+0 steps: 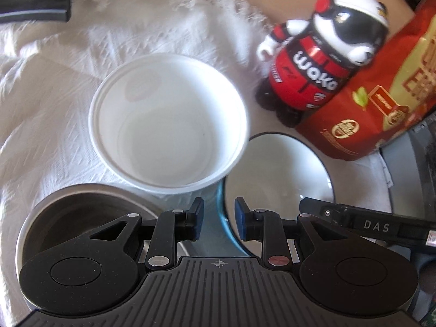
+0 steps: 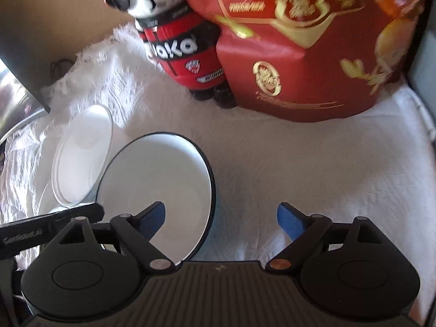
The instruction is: Organize plates and bowls
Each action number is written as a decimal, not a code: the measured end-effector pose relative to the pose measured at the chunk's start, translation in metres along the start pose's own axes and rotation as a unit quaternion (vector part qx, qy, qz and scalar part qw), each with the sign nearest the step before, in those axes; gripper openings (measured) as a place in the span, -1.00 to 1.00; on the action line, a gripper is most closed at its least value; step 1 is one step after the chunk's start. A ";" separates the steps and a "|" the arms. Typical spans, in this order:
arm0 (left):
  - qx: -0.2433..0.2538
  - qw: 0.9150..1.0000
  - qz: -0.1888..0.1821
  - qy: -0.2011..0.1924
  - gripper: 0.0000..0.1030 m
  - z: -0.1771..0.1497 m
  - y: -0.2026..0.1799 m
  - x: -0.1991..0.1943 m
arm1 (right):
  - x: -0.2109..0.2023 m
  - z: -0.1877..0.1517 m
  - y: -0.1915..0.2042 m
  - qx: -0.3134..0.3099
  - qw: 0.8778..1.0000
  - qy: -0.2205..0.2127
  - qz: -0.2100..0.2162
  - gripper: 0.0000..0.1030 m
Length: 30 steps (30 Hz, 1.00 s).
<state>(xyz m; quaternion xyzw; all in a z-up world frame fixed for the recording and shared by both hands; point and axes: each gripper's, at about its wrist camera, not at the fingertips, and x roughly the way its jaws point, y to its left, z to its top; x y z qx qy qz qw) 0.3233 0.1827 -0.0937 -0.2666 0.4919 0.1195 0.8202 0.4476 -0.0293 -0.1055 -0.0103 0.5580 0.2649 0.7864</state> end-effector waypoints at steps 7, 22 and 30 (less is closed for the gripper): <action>-0.021 0.999 -0.029 0.016 -0.42 0.002 -0.002 0.020 | 0.025 0.002 0.004 0.000 0.999 0.020 0.035 0.32; 0.040 0.995 -0.074 0.060 -0.43 0.001 -0.048 0.052 | -0.004 -0.011 -0.017 0.011 1.000 0.001 0.029 0.05; 0.043 0.993 -0.084 0.064 -0.44 0.010 -0.056 0.064 | 0.009 -0.010 -0.045 0.048 0.998 0.004 0.029 0.08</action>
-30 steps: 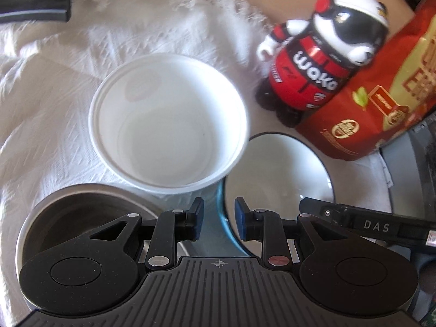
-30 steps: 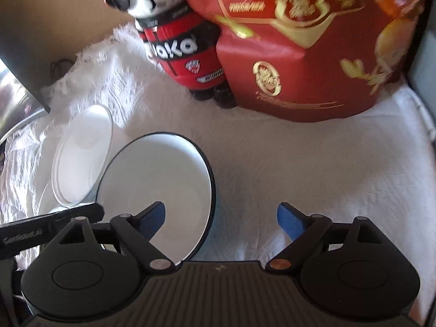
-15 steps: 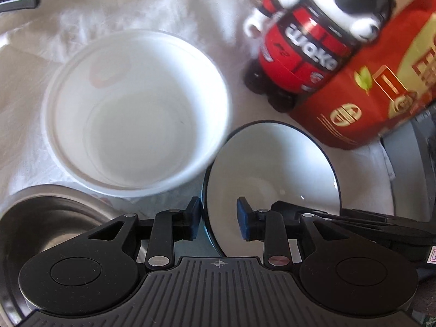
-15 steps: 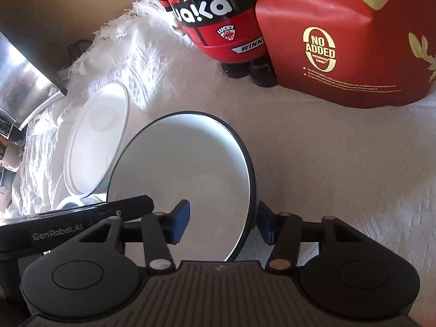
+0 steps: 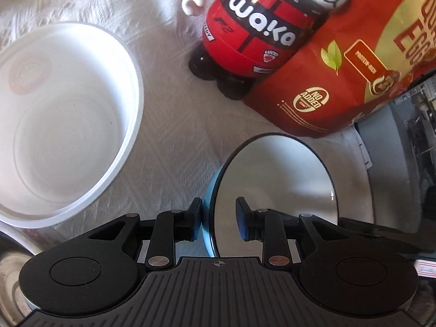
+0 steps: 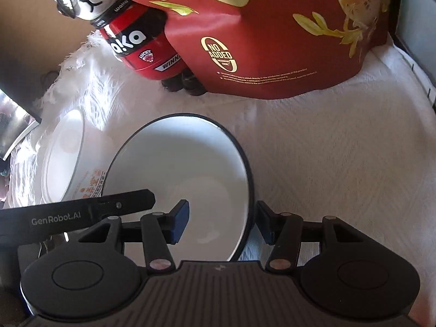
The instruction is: Organize plates and bowls
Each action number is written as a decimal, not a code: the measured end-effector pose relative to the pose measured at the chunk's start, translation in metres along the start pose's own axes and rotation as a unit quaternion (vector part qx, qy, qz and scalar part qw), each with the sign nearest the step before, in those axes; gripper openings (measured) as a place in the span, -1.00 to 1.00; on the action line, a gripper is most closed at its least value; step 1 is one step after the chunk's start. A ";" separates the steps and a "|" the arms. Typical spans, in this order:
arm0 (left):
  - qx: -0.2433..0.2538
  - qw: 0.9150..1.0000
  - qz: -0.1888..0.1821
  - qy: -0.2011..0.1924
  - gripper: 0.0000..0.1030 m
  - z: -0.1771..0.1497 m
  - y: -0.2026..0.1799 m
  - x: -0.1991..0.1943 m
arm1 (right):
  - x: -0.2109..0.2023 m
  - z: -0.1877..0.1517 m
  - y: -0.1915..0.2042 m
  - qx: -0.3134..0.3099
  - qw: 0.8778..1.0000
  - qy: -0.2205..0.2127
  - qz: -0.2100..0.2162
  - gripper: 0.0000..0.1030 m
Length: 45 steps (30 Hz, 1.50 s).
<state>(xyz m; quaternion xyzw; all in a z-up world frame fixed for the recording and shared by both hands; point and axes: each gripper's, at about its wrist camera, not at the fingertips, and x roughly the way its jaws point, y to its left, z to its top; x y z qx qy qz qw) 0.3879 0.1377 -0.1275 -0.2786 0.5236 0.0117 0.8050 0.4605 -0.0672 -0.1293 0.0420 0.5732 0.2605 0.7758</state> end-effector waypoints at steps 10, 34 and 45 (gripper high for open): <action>0.007 1.000 0.009 -0.025 -0.47 0.005 0.010 -0.030 | 0.025 0.008 0.017 -0.028 0.999 0.028 0.006 0.77; 0.019 0.999 0.013 -0.029 -0.46 0.001 0.008 -0.032 | 0.032 0.016 0.021 -0.054 0.994 0.092 0.033 0.97; 0.030 0.999 0.039 -0.009 -0.46 0.001 0.002 -0.014 | -0.018 0.001 0.010 -0.055 0.997 -0.029 -0.043 0.77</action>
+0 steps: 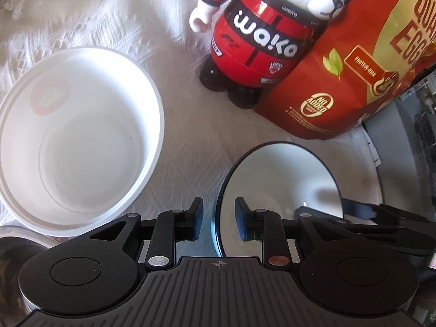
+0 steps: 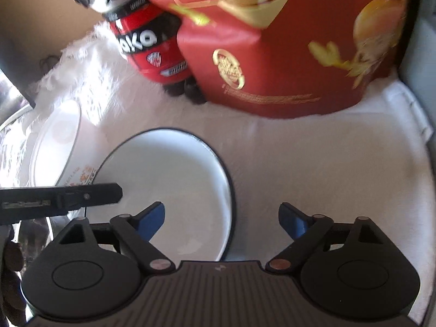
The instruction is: Organize plates and bowls
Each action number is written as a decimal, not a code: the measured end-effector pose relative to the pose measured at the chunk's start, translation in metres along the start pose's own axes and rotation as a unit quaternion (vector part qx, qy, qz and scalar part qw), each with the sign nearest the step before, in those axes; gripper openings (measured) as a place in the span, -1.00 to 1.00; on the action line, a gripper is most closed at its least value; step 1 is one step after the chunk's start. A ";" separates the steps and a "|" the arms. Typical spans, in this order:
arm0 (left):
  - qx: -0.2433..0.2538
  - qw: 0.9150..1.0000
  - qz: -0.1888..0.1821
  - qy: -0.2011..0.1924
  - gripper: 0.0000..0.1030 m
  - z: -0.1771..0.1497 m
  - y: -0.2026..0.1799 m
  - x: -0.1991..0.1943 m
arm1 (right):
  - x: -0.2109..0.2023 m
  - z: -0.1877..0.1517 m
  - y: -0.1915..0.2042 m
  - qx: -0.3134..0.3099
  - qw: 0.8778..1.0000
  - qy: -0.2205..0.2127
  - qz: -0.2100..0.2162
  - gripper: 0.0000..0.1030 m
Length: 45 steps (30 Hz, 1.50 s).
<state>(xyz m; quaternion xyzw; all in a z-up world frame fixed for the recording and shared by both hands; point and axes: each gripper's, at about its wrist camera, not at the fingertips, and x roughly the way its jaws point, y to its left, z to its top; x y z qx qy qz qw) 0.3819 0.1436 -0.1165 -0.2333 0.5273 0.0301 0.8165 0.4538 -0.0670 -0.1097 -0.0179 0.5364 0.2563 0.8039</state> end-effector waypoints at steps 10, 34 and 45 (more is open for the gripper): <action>-0.010 0.999 -0.008 0.030 -0.50 0.001 0.000 0.029 | 0.019 -0.003 -0.009 0.050 0.997 0.046 0.028 -0.11; 0.020 0.997 -0.016 0.075 -0.52 0.010 -0.018 0.043 | 0.020 -0.006 -0.011 0.055 0.997 0.062 0.009 -0.16; 0.037 0.999 -0.025 0.025 -0.50 0.011 -0.029 -0.016 | -0.021 0.002 0.004 0.060 0.998 0.019 0.022 -0.16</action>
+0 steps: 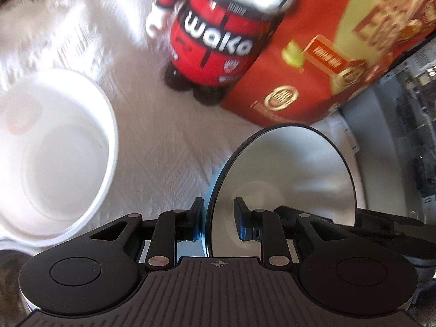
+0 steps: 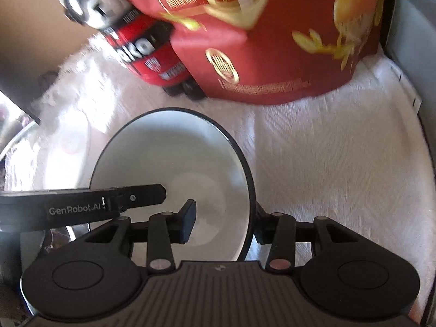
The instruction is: Organize plates and bowls
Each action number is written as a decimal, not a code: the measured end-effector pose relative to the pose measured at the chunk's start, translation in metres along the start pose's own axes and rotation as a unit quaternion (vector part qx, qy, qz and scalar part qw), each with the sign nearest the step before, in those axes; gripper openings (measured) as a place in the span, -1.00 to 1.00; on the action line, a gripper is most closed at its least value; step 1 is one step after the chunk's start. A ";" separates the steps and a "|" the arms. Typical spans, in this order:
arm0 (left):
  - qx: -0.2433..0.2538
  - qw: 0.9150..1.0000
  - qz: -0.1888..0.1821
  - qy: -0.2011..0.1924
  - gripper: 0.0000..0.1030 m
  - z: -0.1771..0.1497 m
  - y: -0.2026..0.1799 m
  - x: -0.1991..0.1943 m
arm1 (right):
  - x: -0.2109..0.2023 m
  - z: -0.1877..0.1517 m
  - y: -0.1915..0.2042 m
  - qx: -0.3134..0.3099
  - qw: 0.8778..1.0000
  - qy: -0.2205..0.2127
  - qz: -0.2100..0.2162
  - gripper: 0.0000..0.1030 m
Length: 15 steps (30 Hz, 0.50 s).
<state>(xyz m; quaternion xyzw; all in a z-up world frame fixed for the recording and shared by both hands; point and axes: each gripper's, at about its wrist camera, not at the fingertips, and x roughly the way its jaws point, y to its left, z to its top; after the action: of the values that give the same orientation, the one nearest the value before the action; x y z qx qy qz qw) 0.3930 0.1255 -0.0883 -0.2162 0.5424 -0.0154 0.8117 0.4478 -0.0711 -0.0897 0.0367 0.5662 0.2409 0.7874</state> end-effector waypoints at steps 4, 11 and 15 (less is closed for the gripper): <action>0.006 1.000 0.008 -0.008 -0.50 -0.010 -0.008 -0.032 | -0.026 -0.002 0.012 -0.007 1.000 -0.017 0.009 -0.16; 0.010 1.000 0.002 0.007 -0.50 -0.050 -0.003 -0.069 | -0.055 -0.032 0.029 -0.017 0.999 0.005 0.027 -0.16; 0.003 1.000 -0.005 0.021 -0.50 -0.082 0.003 -0.074 | -0.063 -0.060 0.037 -0.021 0.999 0.026 0.035 -0.16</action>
<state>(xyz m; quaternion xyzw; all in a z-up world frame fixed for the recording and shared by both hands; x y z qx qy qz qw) 0.2890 0.1197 -0.0503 -0.2163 0.5580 -0.0261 0.8007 0.3656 -0.0779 -0.0437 0.0337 0.5795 0.2809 0.7643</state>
